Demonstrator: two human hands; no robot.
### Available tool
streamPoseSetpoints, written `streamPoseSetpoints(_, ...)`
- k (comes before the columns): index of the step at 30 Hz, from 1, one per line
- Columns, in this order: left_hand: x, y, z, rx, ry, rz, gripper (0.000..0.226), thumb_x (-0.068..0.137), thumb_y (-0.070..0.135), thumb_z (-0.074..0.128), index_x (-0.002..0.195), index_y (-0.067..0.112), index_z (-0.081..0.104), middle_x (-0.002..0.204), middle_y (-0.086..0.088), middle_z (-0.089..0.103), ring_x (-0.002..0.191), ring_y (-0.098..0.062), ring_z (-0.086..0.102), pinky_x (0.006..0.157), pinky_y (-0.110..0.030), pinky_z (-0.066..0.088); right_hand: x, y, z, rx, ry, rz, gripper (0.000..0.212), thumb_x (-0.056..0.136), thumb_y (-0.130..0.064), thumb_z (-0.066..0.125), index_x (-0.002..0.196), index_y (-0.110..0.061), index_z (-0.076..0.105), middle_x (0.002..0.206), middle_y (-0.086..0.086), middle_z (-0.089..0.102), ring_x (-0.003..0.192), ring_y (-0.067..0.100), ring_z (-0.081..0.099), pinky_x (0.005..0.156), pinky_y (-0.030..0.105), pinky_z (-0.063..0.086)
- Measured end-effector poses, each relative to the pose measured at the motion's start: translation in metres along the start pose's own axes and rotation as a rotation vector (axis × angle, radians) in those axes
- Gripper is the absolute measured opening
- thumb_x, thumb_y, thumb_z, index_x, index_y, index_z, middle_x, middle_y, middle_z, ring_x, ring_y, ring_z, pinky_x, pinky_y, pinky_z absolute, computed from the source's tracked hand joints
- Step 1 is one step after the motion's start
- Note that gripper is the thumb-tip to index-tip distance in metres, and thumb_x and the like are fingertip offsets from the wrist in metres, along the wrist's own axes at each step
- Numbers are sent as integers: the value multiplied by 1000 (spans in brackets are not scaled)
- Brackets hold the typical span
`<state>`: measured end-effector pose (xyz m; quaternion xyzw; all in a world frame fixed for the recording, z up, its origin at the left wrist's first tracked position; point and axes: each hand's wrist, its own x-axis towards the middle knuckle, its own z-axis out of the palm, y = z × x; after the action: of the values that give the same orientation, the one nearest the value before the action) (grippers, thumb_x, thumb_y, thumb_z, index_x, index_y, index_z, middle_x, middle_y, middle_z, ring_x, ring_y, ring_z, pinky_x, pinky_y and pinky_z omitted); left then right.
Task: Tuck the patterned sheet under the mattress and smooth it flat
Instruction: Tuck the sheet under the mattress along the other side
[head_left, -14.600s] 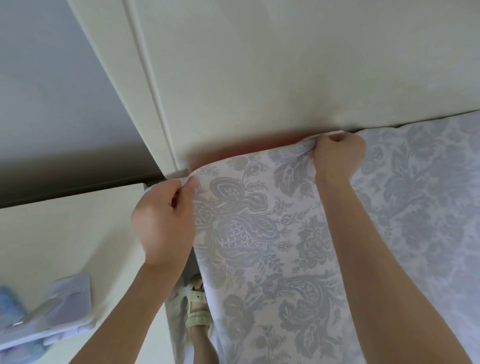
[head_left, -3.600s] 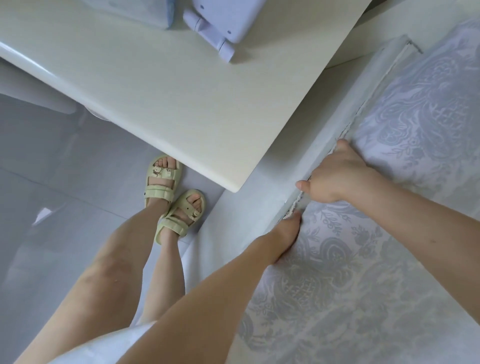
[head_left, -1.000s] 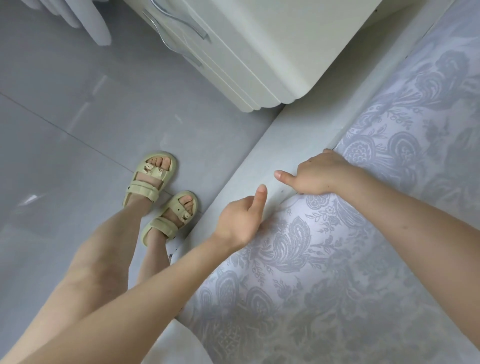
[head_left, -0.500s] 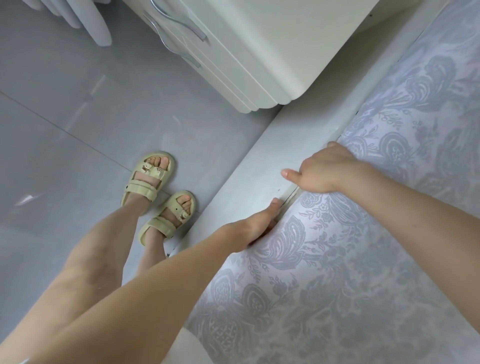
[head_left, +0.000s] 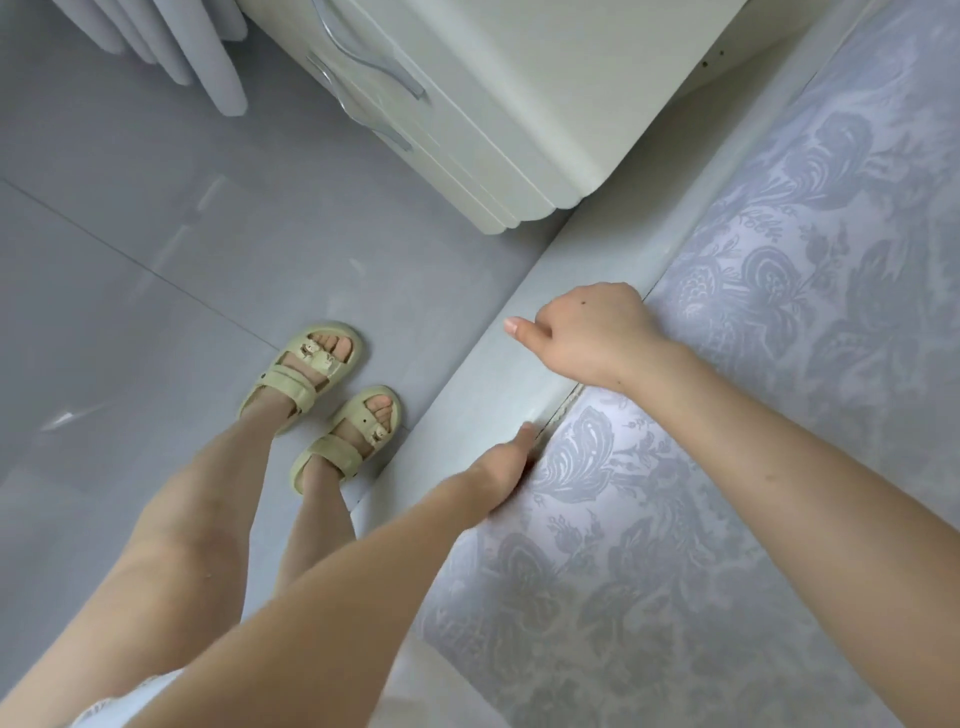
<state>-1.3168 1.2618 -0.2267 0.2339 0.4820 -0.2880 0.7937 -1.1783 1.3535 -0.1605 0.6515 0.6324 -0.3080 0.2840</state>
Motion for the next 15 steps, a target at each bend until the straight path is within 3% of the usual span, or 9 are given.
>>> streamPoseSetpoints(3, -18, -6, -17, -206, 7, 140, 55, 98, 53, 24, 99, 20, 68, 106, 0, 69, 101, -14, 62, 99, -29, 42, -29, -29, 16, 172, -81, -64, 55, 100, -48, 17, 56, -22, 36, 70, 3, 52, 76, 23, 44, 73, 32, 31)
streamPoseSetpoints(5, -28, -26, -27, -365, 147, 213, 44, 100, 41, 32, 94, 14, 67, 99, -5, 68, 96, -18, 62, 94, -31, 47, -51, -39, 36, 203, -92, -89, 52, 101, -45, 16, 56, -24, 33, 79, 6, 63, 84, 26, 53, 93, 34, 35)
streamPoseSetpoints(6, -31, -40, -32, -369, 243, 221, 41, 101, 35, 35, 92, 11, 67, 98, -6, 67, 94, -19, 61, 93, -31, 47, -60, -41, 45, 187, -83, -92, 53, 99, -46, 13, 56, -25, 35, 79, 4, 64, 90, 23, 56, 104, 35, 30)
streamPoseSetpoints(9, -44, -78, -46, -130, 284, 170, 43, 99, 36, 37, 88, 9, 69, 88, 0, 64, 84, -14, 56, 81, -25, 43, -74, -53, 65, 52, -79, -73, 71, 87, -50, -1, 79, -24, 64, 86, -2, 70, 98, 19, 59, 113, 37, 13)
streamPoseSetpoints(12, -51, -103, -53, 11, 228, 92, 36, 99, 39, 36, 80, 16, 56, 77, 3, 51, 72, -11, 45, 60, -15, 30, -70, -76, 69, -37, -205, -58, 65, 98, -47, 8, 99, -19, 67, 106, 0, 68, 108, 22, 54, 111, 41, 14)
streamPoseSetpoints(15, -50, -115, -56, 71, 204, 86, 36, 99, 42, 34, 92, 19, 60, 91, 7, 58, 88, -11, 51, 67, -13, 35, -58, -92, 72, -88, -383, -80, 64, 100, -47, 10, 111, -14, 64, 121, 5, 62, 118, 23, 49, 109, 41, 17)
